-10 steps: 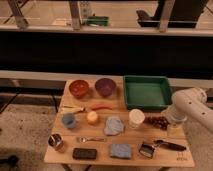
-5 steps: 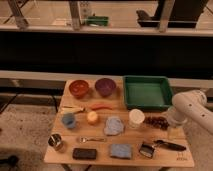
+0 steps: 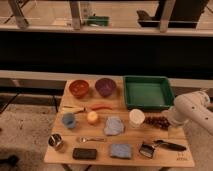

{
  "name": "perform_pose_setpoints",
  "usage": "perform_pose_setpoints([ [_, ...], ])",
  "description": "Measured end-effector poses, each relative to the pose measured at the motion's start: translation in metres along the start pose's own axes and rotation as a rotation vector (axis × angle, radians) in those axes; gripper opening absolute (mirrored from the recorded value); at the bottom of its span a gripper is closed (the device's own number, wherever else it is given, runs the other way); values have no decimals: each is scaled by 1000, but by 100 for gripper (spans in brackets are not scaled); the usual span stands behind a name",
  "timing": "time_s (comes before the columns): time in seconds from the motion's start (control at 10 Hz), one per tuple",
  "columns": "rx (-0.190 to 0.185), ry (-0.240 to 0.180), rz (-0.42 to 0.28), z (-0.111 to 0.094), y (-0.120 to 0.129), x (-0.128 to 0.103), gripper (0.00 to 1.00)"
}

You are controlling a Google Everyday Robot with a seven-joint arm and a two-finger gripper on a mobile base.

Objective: Place grapes in plastic cup

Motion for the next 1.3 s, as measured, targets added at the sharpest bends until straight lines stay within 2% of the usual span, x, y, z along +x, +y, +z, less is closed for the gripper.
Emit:
perform_pose_setpoints([
  [0.2,6,-7,10,3,-5,6,80],
  [0.9,-57,-74,54,23,-23,21,80],
  [1.3,-67,-96,48,32,-28,20,80],
])
